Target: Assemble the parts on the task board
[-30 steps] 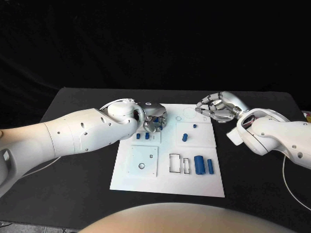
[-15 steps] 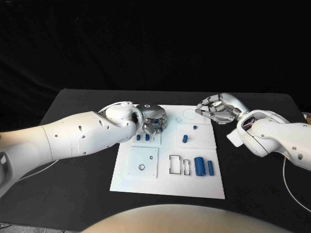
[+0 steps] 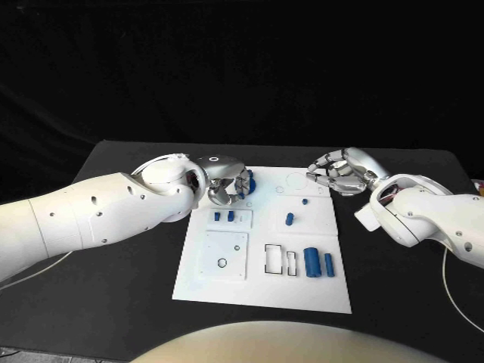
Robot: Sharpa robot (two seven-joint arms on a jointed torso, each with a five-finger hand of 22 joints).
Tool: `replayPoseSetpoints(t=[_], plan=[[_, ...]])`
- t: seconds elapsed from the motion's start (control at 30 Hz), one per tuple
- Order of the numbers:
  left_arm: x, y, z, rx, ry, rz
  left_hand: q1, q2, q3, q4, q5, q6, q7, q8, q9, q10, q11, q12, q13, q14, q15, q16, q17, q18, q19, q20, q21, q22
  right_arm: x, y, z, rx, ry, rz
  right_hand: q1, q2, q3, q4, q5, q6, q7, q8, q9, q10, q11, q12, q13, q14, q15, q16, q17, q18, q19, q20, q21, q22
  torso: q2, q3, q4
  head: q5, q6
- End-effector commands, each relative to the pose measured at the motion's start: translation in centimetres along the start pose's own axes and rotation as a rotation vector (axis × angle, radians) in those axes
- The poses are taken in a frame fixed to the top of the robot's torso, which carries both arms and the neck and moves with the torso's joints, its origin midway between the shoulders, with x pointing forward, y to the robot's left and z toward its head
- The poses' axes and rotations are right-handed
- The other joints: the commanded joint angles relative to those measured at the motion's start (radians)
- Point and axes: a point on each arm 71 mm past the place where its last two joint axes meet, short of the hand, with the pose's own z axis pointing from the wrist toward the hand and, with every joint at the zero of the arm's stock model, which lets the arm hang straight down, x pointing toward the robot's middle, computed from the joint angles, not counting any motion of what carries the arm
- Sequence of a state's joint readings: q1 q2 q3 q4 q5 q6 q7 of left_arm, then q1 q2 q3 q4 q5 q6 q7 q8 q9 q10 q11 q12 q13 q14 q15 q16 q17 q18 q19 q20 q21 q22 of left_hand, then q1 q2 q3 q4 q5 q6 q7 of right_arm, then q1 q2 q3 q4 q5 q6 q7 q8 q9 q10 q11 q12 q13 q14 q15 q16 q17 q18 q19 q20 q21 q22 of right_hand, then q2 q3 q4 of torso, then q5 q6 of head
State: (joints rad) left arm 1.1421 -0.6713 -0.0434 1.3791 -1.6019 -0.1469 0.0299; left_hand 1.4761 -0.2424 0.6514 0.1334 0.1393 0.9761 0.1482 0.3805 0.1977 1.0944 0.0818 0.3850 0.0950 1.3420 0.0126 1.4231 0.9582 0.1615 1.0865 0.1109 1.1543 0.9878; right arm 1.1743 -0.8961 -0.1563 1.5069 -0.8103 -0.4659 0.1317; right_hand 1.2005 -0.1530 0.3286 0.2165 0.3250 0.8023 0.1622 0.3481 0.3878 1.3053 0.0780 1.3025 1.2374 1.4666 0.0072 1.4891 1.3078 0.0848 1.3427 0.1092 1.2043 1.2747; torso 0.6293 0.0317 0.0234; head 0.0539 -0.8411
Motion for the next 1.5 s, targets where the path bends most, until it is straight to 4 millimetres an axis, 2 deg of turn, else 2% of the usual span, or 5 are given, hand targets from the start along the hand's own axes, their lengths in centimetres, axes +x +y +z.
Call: replayPoseSetpoints(t=[0.03,0.1,0.3,0.53,1.5], plan=[[-0.6,0.4,-0.6,-0.016,-0.015,-0.019,-0.012,-0.003,-0.005,-0.001,-0.003,0.004,0.000,-0.005,0.001,0.009,0.001,-0.007,-0.001,0.006,0.002,0.001,-0.002,-0.012,0.006,0.002,0.001,0.001,0.0,0.0,-0.1,-0.007,0.002,-0.003,0.007,0.000,0.006,0.000,0.007,-0.002,0.000,0.004,-0.001,-0.003,-0.001,-0.002,0.000,0.051,-0.004,-0.006,0.039,0.011,-0.007,0.000,-0.006,-0.001,0.001,0.0001,0.0011,0.000,-0.003],[-0.7,0.8,-0.9,-0.027,-0.013,-0.022,-0.012,-0.003,-0.005,-0.001,-0.003,0.004,0.000,-0.005,0.001,0.009,0.001,-0.007,-0.001,0.006,0.002,0.001,-0.002,-0.012,0.006,0.002,0.001,0.001,0.0,0.0,-0.1,-0.006,0.001,-0.003,0.007,0.000,0.006,0.000,0.007,-0.002,0.000,0.004,-0.001,-0.003,-0.001,-0.002,0.000,0.051,-0.004,-0.006,0.039,0.011,-0.007,0.000,-0.006,-0.001,0.001,0.0009,-0.0003,0.002,-0.003],[-0.7,2.0,-1.6,-0.063,0.000,-0.027,-0.014,-0.003,-0.005,0.000,-0.003,0.005,0.000,-0.006,0.002,0.010,0.001,-0.009,-0.001,0.004,0.002,-0.001,-0.006,-0.011,0.003,0.002,-0.002,-0.003,-0.1,-0.1,-0.1,-0.005,0.000,-0.003,0.007,0.000,0.006,0.000,0.007,-0.002,0.000,0.004,-0.001,-0.003,-0.001,-0.002,0.000,0.051,-0.004,-0.006,0.039,0.011,-0.007,0.000,-0.006,-0.001,0.004,-0.0015,0.0002,0.001,-0.003],[-0.4,2.9,-1.8,-0.088,0.014,-0.031,-0.016,-0.006,-0.005,-0.001,-0.004,0.006,-0.001,-0.007,0.002,0.013,0.001,-0.012,-0.001,0.002,0.002,-0.002,-0.011,-0.010,-0.001,0.002,-0.005,-0.008,0.0,0.0,-0.1,-0.006,0.000,-0.003,0.007,0.000,0.006,0.000,0.007,-0.002,0.000,0.004,-0.001,-0.003,-0.001,-0.002,0.000,0.051,-0.004,-0.006,0.039,0.011,-0.007,0.000,-0.006,-0.001,0.002,-0.0003,-0.0015,0.004,-0.007],[1.1,2.8,-1.1,-0.087,0.071,-0.042,-0.018,-0.007,-0.004,-0.001,-0.004,0.007,-0.001,-0.009,0.003,0.016,0.001,-0.016,-0.001,0.000,0.002,-0.004,-0.015,-0.009,-0.005,0.003,-0.008,-0.011,0.0,0.0,-0.1,-0.007,0.001,-0.003,0.007,0.000,0.006,0.000,0.007,-0.002,0.000,0.004,-0.001,-0.003,-0.001,-0.002,0.000,0.051,-0.004,-0.006,0.039,0.011,-0.007,0.000,-0.006,-0.001,0.001,0.0001,-0.0023,0.005,-0.014]])
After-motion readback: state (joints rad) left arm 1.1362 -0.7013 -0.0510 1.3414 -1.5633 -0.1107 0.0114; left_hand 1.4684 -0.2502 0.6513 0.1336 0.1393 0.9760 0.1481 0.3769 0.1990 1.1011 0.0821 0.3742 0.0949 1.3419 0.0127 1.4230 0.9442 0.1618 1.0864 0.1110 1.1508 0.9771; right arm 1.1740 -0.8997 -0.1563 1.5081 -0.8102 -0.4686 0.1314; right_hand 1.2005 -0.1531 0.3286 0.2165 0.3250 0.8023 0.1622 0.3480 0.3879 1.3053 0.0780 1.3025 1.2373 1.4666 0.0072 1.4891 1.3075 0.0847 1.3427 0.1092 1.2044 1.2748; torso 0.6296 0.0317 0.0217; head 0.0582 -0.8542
